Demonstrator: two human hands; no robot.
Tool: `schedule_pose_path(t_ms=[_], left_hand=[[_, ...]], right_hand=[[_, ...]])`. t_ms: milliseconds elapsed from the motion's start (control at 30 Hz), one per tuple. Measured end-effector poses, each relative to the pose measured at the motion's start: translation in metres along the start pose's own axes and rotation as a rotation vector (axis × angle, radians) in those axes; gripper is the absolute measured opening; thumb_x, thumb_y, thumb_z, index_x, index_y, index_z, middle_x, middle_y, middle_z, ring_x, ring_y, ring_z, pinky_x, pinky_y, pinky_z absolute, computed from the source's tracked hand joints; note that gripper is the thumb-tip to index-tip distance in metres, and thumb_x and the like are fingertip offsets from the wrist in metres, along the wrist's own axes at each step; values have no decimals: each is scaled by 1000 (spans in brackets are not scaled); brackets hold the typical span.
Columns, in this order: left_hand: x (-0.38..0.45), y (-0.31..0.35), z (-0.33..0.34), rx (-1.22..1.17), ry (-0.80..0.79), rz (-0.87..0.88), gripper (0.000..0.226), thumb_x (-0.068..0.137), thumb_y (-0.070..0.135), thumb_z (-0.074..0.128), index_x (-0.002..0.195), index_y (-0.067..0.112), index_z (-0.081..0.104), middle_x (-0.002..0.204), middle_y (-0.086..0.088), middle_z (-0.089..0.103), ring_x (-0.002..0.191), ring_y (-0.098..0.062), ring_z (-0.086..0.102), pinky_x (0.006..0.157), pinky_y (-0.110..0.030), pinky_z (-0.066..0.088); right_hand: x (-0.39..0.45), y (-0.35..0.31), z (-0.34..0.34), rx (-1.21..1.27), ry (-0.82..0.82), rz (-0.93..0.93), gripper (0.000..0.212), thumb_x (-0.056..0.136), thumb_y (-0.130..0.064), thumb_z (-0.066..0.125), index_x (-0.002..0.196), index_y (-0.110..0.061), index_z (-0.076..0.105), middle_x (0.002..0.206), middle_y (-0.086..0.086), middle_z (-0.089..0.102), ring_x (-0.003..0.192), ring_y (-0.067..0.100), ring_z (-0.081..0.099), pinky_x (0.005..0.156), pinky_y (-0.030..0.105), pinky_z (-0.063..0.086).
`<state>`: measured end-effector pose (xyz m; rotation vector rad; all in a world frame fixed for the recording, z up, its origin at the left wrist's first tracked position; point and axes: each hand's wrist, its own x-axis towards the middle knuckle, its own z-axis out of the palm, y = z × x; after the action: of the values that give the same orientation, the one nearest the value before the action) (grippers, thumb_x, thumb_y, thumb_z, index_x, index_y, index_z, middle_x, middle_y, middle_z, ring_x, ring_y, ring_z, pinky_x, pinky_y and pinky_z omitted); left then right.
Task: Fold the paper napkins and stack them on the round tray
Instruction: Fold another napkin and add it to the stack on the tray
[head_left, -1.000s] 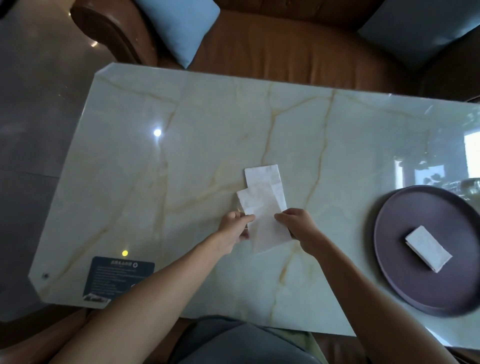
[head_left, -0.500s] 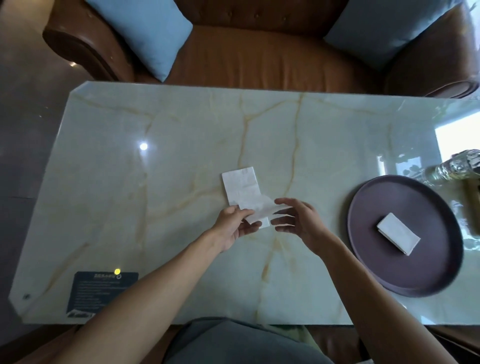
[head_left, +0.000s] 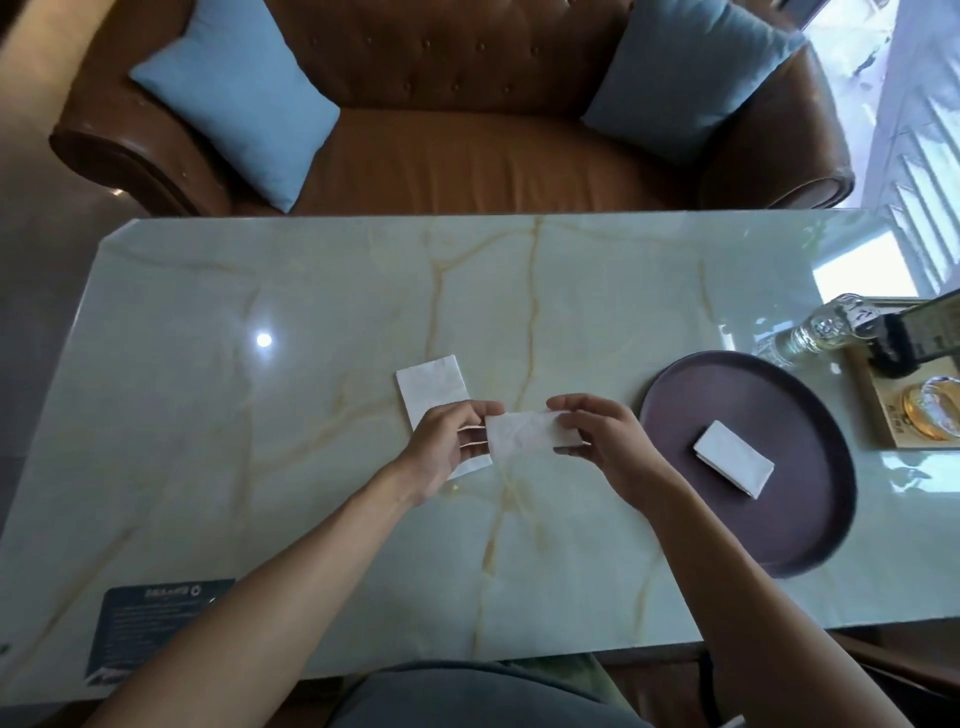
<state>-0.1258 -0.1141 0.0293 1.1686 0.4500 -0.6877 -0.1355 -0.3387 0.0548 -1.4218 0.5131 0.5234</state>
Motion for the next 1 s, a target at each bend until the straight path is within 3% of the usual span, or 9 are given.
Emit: schedule_pose_path(t_ms=[133,267,333,433,500,600,667,867,1000], left_hand=[[-5,2,9,160,-9,72,43,85,-15,48,116,5,71,104,-10,73,94,-23,71,85,-30,57],[-6,2,21,347,8,162,30,84,1,76,109,18,74,98,-3,73,87,-10,71,81,-13,52],[-4,3,29,411,66,220,14,86,8,76,88,22,75,82,5,70,77,-8,66,78,-14,50],[0,6,35,475,148,254,23,90,22,72,69,13,71,64,7,61,70,-12,58,75,-27,49],[1,9,37,496,136,257,29,88,27,72,74,3,69,64,2,55,67,-13,49,71,-29,44],[-3,18,43,503,142,249,18,91,20,71,74,15,74,59,18,64,58,5,53,64,-13,42],[-2,21,45,484,135,256,13,93,16,69,82,16,75,57,23,66,54,12,55,57,-5,39],[-1,27,44,448,114,237,3,90,16,73,92,17,74,74,4,63,58,1,51,57,-11,39],[0,25,40,468,58,255,56,80,6,82,128,20,58,97,-8,78,73,-8,68,74,-19,54]], right_hand=[[-2,-3,-16,146,-27,32,36,96,3,45,117,0,74,99,15,70,90,25,73,86,41,58],[-4,-5,-25,281,-92,51,42,89,12,43,121,2,70,104,13,74,93,24,74,92,40,56],[-8,-9,-25,276,-119,40,35,88,13,53,112,0,75,104,11,75,96,21,74,92,37,57],[-10,-16,-25,238,-85,33,26,90,6,65,85,-12,82,93,9,74,81,20,72,90,36,58],[-7,-18,-26,194,-16,20,27,92,1,67,77,-16,80,82,6,66,65,17,62,82,36,57],[-3,-17,-29,-38,114,-5,4,93,-15,73,92,-16,77,75,-2,58,60,11,51,68,28,54],[0,-14,-29,-148,133,-9,8,93,-22,73,93,-15,77,72,-6,57,59,10,49,64,26,50],[1,-13,-26,-43,89,22,13,94,-19,71,90,-7,67,78,7,58,49,17,50,55,28,45],[-1,-16,-22,-57,118,-12,13,93,-15,72,97,-4,66,78,8,57,47,16,50,52,26,44]])
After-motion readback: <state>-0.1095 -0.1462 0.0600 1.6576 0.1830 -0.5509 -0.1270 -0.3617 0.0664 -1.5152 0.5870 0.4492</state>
